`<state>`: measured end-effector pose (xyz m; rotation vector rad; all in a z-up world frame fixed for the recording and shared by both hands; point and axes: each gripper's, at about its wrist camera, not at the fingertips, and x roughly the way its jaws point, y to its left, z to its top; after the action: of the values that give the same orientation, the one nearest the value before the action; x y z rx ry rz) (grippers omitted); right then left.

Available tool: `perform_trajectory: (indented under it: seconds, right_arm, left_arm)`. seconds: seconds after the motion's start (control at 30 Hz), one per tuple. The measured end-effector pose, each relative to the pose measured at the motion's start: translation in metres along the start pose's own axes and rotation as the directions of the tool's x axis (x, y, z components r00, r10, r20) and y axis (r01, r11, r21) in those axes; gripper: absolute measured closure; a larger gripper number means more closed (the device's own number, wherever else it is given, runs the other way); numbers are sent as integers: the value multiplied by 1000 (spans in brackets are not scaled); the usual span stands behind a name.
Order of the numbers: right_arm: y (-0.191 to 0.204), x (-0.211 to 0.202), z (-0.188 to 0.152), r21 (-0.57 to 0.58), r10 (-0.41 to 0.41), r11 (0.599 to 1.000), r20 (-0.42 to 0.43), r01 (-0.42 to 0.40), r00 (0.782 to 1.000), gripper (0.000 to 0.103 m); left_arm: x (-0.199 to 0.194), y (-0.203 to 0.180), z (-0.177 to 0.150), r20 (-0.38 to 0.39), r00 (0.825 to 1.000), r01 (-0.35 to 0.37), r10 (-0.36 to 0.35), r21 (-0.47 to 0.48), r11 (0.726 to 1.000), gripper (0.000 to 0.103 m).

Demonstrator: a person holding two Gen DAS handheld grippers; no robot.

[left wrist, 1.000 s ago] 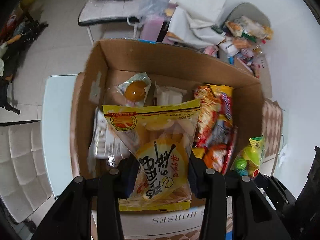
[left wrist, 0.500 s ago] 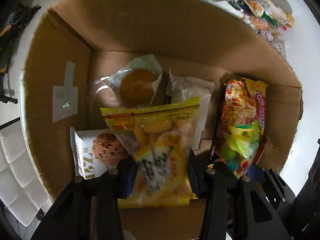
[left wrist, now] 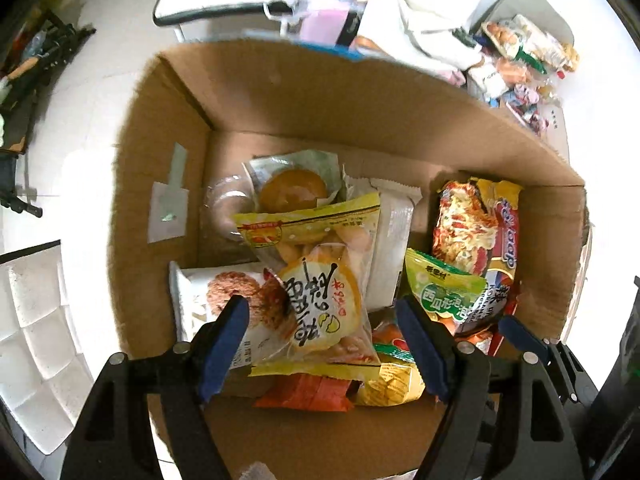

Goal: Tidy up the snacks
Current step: 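Carry both bags into the cardboard box and open both grippers, then move both grippers back toward the small red triangular packet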

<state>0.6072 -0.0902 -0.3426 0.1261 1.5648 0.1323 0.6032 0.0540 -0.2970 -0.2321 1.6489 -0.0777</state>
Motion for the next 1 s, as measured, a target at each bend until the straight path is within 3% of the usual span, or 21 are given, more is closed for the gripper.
perform_trajectory:
  seconds: [0.1, 0.23, 0.47, 0.7, 1.0]
  right_arm:
    - [-5, -16, -13, 9, -11, 1000, 23, 11, 1000, 14]
    - [-16, -32, -30, 23, -44, 999, 72, 42, 996, 14]
    - [-31, -73, -67, 38, -78, 997, 158, 73, 984, 14]
    - [-31, -126, -115, 25, -102, 995, 278, 99, 955, 14]
    - [-22, -181, -171, 8, -92, 995, 382, 96, 920, 14]
  left_arm:
    - [-14, 7, -13, 70, 997, -43, 42, 14, 999, 28]
    - [-30, 15, -35, 150, 988, -37, 34, 15, 999, 28]
    - [-46, 1, -73, 279, 955, -115, 101, 34, 993, 28]
    - [-81, -10, -127, 400, 909, -146, 117, 45, 988, 28]
    - [-124, -27, -190, 535, 832, -205, 147, 50, 978, 28]
